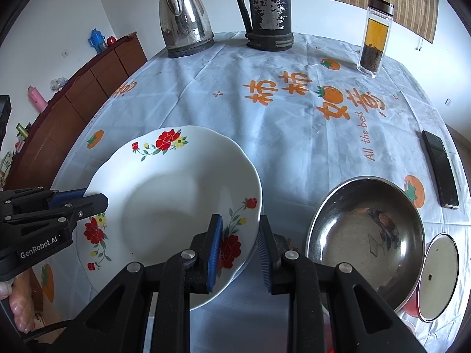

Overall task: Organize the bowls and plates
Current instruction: 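Carry the red-flower plate with both grippers over the pink-floral plate stack, then lower the red-flower plate onto the stack with both grippers, then open both grippers and release the red-flower plate on the stack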

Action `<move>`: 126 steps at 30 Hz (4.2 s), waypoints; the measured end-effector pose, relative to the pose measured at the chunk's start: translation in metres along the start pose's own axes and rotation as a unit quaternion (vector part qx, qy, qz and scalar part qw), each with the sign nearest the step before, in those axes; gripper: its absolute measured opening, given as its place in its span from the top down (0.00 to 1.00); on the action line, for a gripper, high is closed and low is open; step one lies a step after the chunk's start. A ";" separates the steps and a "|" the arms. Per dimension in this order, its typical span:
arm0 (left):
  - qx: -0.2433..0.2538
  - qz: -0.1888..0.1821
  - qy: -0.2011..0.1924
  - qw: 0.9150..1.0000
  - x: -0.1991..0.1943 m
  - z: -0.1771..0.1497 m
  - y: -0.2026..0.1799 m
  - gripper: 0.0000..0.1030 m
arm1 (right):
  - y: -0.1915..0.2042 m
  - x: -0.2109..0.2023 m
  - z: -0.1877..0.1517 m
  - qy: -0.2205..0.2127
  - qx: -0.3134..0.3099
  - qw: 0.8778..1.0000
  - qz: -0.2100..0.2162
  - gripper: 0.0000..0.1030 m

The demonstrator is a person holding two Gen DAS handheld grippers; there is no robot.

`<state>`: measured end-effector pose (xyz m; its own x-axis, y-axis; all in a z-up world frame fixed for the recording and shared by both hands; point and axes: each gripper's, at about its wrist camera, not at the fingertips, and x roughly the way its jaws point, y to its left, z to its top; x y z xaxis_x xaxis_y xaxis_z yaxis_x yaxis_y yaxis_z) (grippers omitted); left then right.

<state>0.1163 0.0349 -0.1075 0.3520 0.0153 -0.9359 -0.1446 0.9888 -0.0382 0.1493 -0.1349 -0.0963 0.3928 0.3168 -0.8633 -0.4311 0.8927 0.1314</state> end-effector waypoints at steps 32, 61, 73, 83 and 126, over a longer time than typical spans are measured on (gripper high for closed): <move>0.022 -0.009 0.009 1.000 0.019 0.005 -0.015 0.78 | -0.015 0.006 -0.004 0.006 0.010 1.000 -0.014 0.75; 0.019 -0.016 0.011 1.000 0.024 0.005 -0.007 0.79 | -0.013 0.016 -0.002 0.022 -0.002 1.000 -0.011 0.76; 0.022 0.000 0.000 1.000 0.022 0.005 -0.002 0.79 | -0.004 0.020 -0.004 0.027 -0.015 1.000 -0.004 0.77; 0.019 0.000 0.000 1.000 0.022 0.004 -0.002 0.79 | -0.002 0.021 -0.005 0.026 -0.023 0.999 -0.009 0.77; -0.002 -0.015 -0.008 1.000 -0.013 -0.017 -0.012 0.49 | 0.021 -0.031 -0.021 -0.017 -0.064 0.998 -0.013 0.68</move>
<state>0.0982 0.0206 -0.1010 0.3704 -0.0129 -0.9288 -0.1364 0.9883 -0.0681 0.1112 -0.1331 -0.0773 0.4307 0.3072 -0.8486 -0.5200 0.8530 0.0449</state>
